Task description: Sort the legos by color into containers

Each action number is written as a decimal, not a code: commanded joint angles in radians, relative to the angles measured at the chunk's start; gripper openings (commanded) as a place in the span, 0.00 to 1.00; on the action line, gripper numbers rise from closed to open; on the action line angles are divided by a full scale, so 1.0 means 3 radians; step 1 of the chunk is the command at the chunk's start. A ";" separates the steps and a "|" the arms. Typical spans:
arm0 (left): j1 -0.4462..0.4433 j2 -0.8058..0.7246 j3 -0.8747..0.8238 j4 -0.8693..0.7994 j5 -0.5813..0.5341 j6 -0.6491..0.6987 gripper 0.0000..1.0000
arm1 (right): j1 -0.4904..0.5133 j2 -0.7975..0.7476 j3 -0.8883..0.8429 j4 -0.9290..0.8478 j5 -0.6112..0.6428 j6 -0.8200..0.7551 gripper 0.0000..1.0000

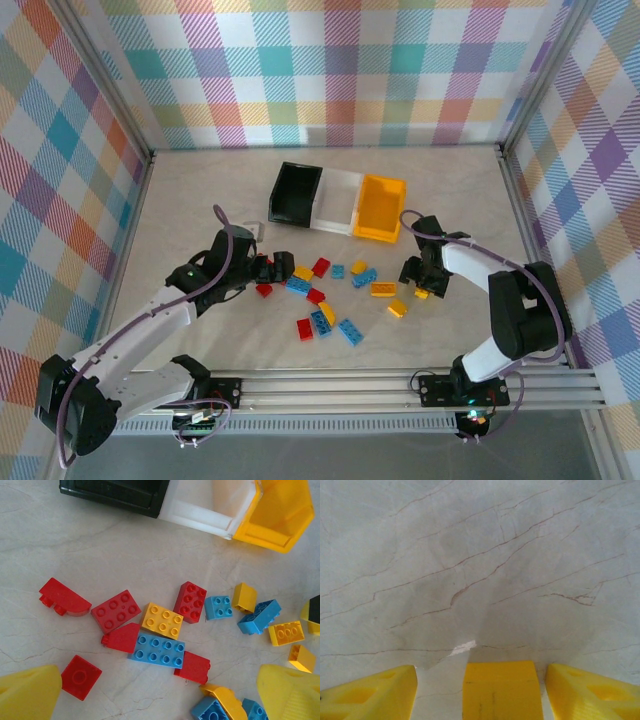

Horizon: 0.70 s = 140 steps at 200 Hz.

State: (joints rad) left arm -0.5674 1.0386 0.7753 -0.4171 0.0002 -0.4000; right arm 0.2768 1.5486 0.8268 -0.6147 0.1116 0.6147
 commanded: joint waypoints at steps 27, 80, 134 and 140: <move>-0.0018 0.0025 -0.0008 0.0041 0.0034 -0.0016 1.00 | 0.0029 0.0082 0.0087 -0.0163 0.0124 -0.0120 0.61; -0.0020 -0.0019 -0.0047 0.0015 -0.0017 -0.0005 1.00 | 0.0045 0.0088 0.0077 -0.0173 0.0106 -0.0122 0.45; -0.0020 0.0026 -0.0071 0.0061 -0.0003 -0.0022 1.00 | 0.0088 0.0026 0.0083 -0.0197 0.0124 -0.0106 0.32; -0.0018 0.0031 -0.0070 0.0061 -0.0002 -0.0027 1.00 | 0.0086 0.0004 0.0084 -0.0208 0.0135 -0.0111 0.31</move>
State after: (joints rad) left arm -0.5674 1.0447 0.7708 -0.4129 -0.0006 -0.4004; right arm 0.2920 1.5635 0.8379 -0.6548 0.1535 0.5823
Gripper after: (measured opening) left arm 0.999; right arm 0.346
